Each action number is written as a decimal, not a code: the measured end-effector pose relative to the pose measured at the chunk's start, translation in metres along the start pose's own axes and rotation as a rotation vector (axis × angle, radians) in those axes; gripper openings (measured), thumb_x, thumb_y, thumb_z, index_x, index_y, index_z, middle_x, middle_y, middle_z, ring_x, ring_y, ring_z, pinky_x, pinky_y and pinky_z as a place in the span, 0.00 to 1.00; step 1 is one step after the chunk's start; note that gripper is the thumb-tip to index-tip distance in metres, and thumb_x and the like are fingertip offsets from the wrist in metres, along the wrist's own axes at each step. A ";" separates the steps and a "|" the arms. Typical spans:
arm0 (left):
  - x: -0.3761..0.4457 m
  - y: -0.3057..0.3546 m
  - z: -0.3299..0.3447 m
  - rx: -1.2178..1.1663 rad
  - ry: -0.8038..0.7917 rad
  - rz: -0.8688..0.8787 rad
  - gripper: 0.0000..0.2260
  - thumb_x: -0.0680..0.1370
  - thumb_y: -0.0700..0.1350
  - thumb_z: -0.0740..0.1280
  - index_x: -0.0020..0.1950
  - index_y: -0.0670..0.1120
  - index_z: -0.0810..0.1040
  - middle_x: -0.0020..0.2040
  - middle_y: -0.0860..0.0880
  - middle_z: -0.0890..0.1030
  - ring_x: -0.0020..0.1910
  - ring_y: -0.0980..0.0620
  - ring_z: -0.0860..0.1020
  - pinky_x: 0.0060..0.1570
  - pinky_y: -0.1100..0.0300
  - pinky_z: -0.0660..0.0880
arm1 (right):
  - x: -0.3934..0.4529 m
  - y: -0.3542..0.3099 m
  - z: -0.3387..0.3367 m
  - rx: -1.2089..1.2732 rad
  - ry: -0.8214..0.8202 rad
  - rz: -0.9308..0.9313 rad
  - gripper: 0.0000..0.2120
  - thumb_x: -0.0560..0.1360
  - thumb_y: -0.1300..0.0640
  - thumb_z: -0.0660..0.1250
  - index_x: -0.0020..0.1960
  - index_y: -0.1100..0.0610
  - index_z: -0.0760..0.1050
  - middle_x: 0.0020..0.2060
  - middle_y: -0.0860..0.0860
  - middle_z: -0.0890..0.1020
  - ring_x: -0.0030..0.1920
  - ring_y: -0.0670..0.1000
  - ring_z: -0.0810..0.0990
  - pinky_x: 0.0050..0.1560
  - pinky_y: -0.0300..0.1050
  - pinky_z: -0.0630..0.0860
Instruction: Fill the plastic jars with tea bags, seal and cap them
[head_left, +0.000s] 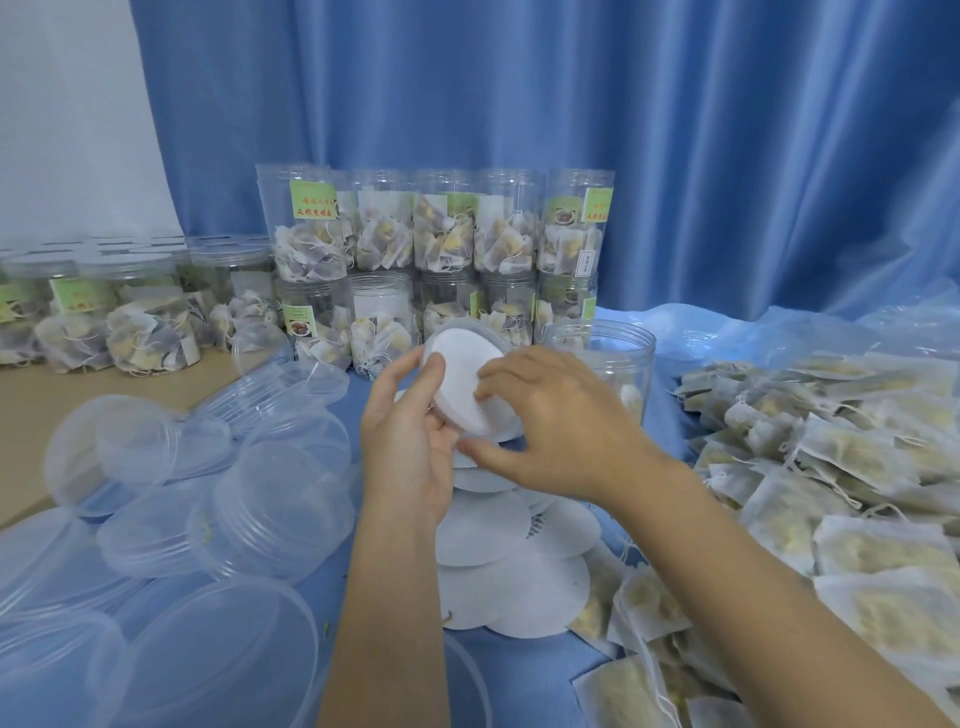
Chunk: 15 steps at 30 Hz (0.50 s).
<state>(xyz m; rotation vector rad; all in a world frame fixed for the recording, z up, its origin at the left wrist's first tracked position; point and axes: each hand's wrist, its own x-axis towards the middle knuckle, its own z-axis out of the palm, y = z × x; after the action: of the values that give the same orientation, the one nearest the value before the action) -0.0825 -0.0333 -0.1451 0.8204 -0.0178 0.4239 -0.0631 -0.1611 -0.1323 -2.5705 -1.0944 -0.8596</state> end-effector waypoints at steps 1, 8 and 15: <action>-0.001 0.000 0.000 -0.009 -0.029 -0.005 0.12 0.76 0.42 0.66 0.59 0.42 0.75 0.40 0.48 0.85 0.39 0.52 0.83 0.39 0.59 0.81 | 0.000 -0.001 0.000 0.083 -0.020 0.013 0.24 0.71 0.42 0.69 0.59 0.58 0.75 0.55 0.51 0.79 0.57 0.52 0.74 0.58 0.47 0.68; 0.000 0.002 -0.003 0.119 -0.047 -0.036 0.16 0.72 0.50 0.70 0.59 0.51 0.77 0.53 0.52 0.82 0.56 0.51 0.79 0.43 0.60 0.78 | 0.002 0.005 -0.011 0.890 0.346 0.339 0.04 0.73 0.60 0.71 0.45 0.52 0.80 0.37 0.42 0.81 0.39 0.41 0.78 0.44 0.35 0.75; -0.004 0.005 0.002 -0.052 -0.184 -0.102 0.27 0.69 0.47 0.70 0.66 0.42 0.73 0.58 0.42 0.81 0.55 0.46 0.81 0.49 0.52 0.80 | 0.004 -0.003 -0.013 0.852 0.219 0.322 0.35 0.69 0.56 0.74 0.71 0.45 0.62 0.62 0.49 0.74 0.62 0.47 0.73 0.60 0.38 0.72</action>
<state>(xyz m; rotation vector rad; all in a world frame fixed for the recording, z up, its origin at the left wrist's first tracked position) -0.0877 -0.0330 -0.1412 0.8034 -0.1561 0.2499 -0.0689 -0.1619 -0.1192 -1.8112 -0.7247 -0.4359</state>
